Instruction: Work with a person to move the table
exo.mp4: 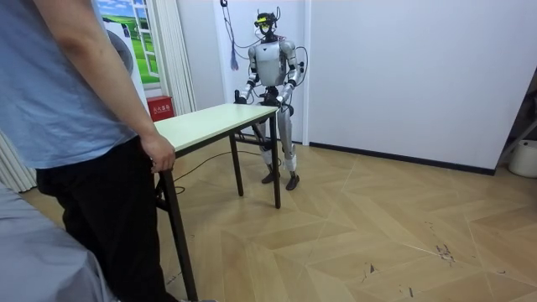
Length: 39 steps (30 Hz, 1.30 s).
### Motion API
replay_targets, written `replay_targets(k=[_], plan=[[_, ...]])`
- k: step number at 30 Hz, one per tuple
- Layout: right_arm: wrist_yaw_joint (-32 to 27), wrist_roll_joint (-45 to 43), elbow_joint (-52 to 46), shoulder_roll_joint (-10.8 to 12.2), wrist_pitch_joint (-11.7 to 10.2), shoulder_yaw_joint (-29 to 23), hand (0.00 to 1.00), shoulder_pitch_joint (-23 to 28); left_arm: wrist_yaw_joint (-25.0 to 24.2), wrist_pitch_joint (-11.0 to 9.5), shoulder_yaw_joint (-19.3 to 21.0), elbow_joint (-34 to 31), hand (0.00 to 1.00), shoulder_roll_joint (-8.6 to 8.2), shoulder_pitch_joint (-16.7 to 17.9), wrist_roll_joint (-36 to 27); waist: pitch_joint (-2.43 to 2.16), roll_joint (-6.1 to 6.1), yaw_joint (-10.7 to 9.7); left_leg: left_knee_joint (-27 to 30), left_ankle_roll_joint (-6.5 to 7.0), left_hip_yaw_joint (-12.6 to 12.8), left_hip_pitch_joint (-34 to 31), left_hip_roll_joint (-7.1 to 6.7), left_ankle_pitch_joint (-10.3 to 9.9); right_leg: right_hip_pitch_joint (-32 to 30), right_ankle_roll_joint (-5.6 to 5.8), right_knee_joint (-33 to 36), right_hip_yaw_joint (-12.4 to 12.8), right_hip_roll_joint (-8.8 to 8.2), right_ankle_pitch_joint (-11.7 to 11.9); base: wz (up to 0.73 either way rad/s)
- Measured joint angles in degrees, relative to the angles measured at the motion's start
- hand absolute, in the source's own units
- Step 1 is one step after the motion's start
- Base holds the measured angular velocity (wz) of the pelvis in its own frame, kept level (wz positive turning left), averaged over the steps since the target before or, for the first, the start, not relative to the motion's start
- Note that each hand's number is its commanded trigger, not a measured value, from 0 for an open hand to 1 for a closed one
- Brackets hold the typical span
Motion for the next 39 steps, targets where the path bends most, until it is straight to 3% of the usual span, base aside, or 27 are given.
replay_targets(k=[1, 2, 3, 9, 14, 18, 20, 25, 31, 39], plan=[[-0.2, 0.0, -0.1, 0.0, 0.0, 0.0, 0.3, 0.0, 0.4, 0.0, 0.0, 0.0, 0.82, 0.0, -0.1, 0.0, 0.0, 0.06, 0.0, 0.0, 0.0, 0.0, 0.0, 0.0, 0.0, 0.0, 0.0, 0.0, 0.0, 0.0, 0.0, 0.0], [-0.3, 0.0, -0.1, 0.1, 0.0, 0.0, 0.59, 0.0, 0.6, 0.0, 0.0, 0.0, 0.96, -0.01, -0.2, 0.0, 0.0, 0.12, 0.0, 0.0, 0.0, 0.0, -0.1, 0.0, 0.0, 0.0, 0.0, 0.0, -0.1, -0.01, 0.0, 0.0], [-0.4, 0.0, -0.3, 0.1, -0.1, 0.0, 1.0, 0.0, 0.7, 0.0, 0.0, 0.0, 1.0, -0.03, -0.2, 0.0, 0.0, 0.14, -0.1, 0.0, 0.0, 0.0, -0.1, 0.0, 0.0, -0.1, 0.0, 0.0, -0.1, -0.01, 0.0, 0.0], [-0.6, 0.3, -0.6, 0.5, -0.1, 0.0, 1.0, 0.0, 0.7, -0.1, 0.0, 0.3, 1.0, -0.23, -0.8, 0.0, 0.03, 0.19, -0.1, 0.1, 0.01, 0.0, -0.5, -0.01, 0.0, -0.2, 0.0, 0.1, -0.3, -0.04, 0.0, 0.01], [-8.3, 0.3, -0.2, 1.3, -0.8, -0.6, 1.0, -1.0, 0.7, -0.1, -0.1, 1.7, 1.0, -1.78, -1.5, 0.1, 0.49, 0.55, 0.3, 0.1, 0.01, -0.1, -1.3, -0.07, 0.0, -0.7, 0.01, 0.0, -0.8, -0.1, 0.0, 0.05], [-8.8, 0.3, 0.0, 1.7, -0.8, -0.5, 1.0, -1.0, 0.7, -0.2, -0.1, 2.6, 1.0, -2.03, -1.5, 0.1, 0.59, 0.41, 0.2, -0.3, 0.01, -0.1, -1.2, 0.07, 0.0, -0.9, 0.01, 0.3, -0.7, 0.01, 0.0, -0.01], [-8.8, -0.1, 0.5, 2.0, -2.4, -0.4, 1.0, -1.0, 0.7, -0.2, -1.0, 2.9, 1.0, -2.02, -1.5, 0.4, 0.74, 0.26, 0.1, -0.8, 0.0, 0.0, -0.5, 0.03, 0.0, -0.2, 0.02, -0.1, -0.6, 0.04, 0.0, 0.07], [-8.9, -0.9, 0.6, 2.4, -3.1, -0.5, 1.0, -1.0, 0.7, -1.4, -1.3, 3.1, 1.0, -2.18, -1.8, 3.9, 0.95, 0.31, 0.2, -1.0, 0.01, -0.1, -0.3, -0.1, 0.0, -0.1, 0.06, -0.1, -0.7, -0.08, 0.0, -0.01], [-9.0, -2.1, 0.6, 2.9, -5.1, -0.4, 1.0, -1.1, 0.7, -2.7, -1.3, 3.2, 1.0, -3.54, -1.9, 5.8, 1.02, 0.47, 0.4, -0.6, 0.01, -0.1, -0.9, -0.12, 0.0, -0.6, 0.14, -0.2, -0.5, -0.06, 0.0, -0.01], [-8.9, -2.0, 0.6, 2.9, -5.4, -0.4, 1.0, -1.3, 0.7, -4.3, -1.9, 3.2, 1.0, -4.03, -2.0, 7.0, 0.99, 0.49, 0.7, -0.5, 0.01, 0.0, -1.3, -0.13, 0.0, -1.1, 0.14, 0.0, -0.3, -0.07, 0.0, -0.01]])
